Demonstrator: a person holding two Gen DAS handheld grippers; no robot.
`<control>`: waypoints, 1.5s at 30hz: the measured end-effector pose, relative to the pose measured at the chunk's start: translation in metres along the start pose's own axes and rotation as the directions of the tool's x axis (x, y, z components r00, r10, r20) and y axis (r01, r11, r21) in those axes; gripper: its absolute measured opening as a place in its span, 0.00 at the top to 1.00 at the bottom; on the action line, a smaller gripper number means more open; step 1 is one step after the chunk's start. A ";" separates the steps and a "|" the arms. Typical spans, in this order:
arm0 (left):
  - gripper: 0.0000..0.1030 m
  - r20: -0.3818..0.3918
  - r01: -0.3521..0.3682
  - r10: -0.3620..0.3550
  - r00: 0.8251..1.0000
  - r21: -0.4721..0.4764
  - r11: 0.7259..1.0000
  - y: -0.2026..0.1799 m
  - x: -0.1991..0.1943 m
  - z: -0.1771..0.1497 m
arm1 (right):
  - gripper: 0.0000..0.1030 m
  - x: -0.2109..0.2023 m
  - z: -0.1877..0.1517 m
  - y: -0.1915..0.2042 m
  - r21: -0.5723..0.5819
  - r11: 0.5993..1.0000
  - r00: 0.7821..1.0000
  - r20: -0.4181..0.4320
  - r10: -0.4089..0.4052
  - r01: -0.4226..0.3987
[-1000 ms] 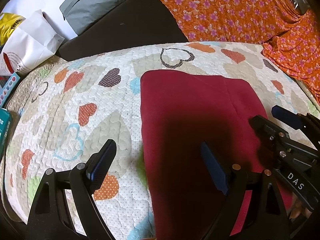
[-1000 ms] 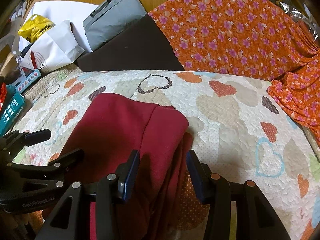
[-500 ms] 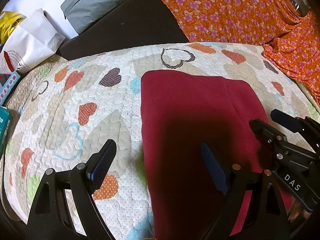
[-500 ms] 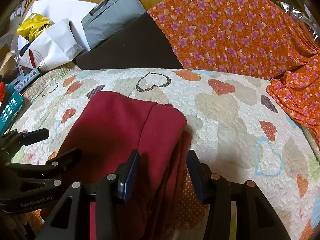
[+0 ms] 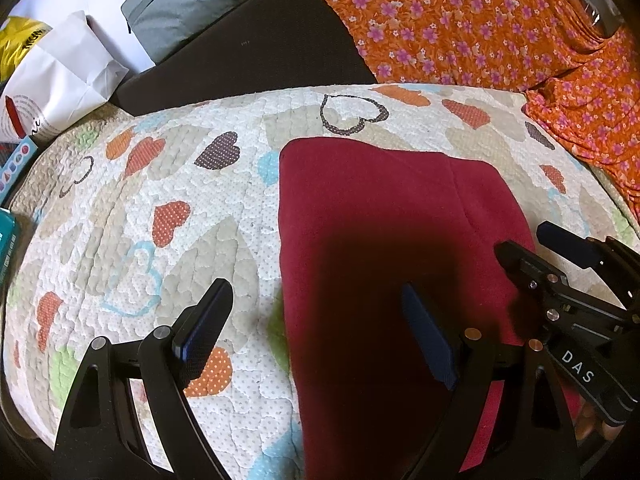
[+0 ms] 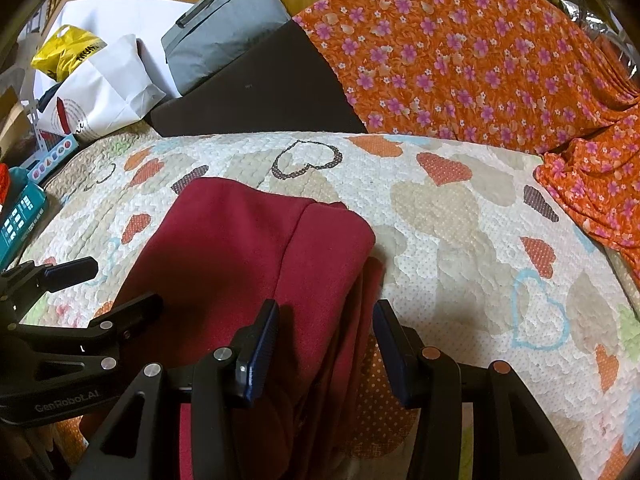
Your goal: Fold small clothes
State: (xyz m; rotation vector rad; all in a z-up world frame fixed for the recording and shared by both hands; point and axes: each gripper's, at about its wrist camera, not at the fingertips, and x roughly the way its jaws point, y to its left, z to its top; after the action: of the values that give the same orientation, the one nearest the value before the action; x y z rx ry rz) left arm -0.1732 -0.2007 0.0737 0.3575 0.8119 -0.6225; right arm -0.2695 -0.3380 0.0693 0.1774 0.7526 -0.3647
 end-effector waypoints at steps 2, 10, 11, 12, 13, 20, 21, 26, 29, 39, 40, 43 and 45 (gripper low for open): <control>0.16 0.000 0.000 0.000 1.000 0.001 1.000 0.000 0.000 0.000 | 0.54 0.000 0.000 0.001 0.003 1.000 1.000 0.001 0.001 -0.001; 0.16 -0.006 0.001 -0.001 1.000 -0.002 1.000 -0.001 0.001 0.000 | 0.54 0.000 0.000 0.000 0.001 1.000 1.000 -0.002 0.001 -0.001; 0.16 -0.006 0.002 -0.002 1.000 0.001 1.000 -0.001 0.000 0.000 | 0.54 0.001 0.000 0.000 0.001 1.000 1.000 -0.003 0.000 0.000; 0.16 -0.005 0.002 -0.002 1.000 0.003 1.000 -0.002 0.000 0.000 | 0.54 0.001 0.000 0.000 0.000 1.000 1.000 -0.005 0.000 0.000; 0.16 -0.004 0.002 -0.002 1.000 0.006 1.000 -0.002 0.000 0.000 | 0.54 0.001 0.000 -0.001 -0.001 1.000 1.000 -0.005 0.000 0.000; 0.16 0.001 0.000 0.000 1.000 0.005 1.000 -0.002 -0.001 0.000 | 0.54 0.002 0.000 -0.001 -0.003 1.000 1.000 -0.008 -0.002 0.002; 0.16 0.000 0.002 -0.002 1.000 0.004 1.000 -0.002 -0.001 0.001 | 0.54 0.002 0.000 -0.001 -0.002 1.000 1.000 -0.007 -0.002 0.002; 0.16 -0.011 0.008 -0.008 1.000 0.003 1.000 -0.005 0.000 0.000 | 0.54 0.004 0.000 -0.001 0.003 1.000 1.000 -0.012 0.004 -0.004; 0.16 -0.007 0.002 -0.002 1.000 0.010 1.000 -0.006 0.000 0.001 | 0.54 0.004 0.000 -0.001 0.005 1.000 1.000 -0.014 0.005 -0.005; 0.16 -0.002 -0.002 0.002 1.000 -0.004 1.000 -0.002 0.000 0.000 | 0.54 0.004 -0.001 -0.002 0.006 1.000 1.000 -0.016 0.006 -0.006; 0.16 0.000 -0.003 0.003 1.000 0.000 1.000 -0.003 0.000 0.000 | 0.54 0.004 -0.001 -0.002 0.005 1.000 1.000 -0.015 0.006 -0.006; 0.16 0.002 -0.004 0.004 1.000 0.002 1.000 -0.004 -0.001 0.000 | 0.54 0.004 -0.001 -0.002 0.005 1.000 1.000 -0.016 0.006 -0.006; 0.16 0.000 -0.001 0.001 1.000 -0.002 1.000 -0.004 -0.001 0.000 | 0.54 0.005 -0.001 -0.002 0.006 1.000 1.000 -0.016 0.007 -0.007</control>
State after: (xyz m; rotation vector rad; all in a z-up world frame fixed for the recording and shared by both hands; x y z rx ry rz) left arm -0.1759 -0.2033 0.0741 0.3560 0.8125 -0.6206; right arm -0.2678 -0.3407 0.0654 0.1882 0.7668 -0.3592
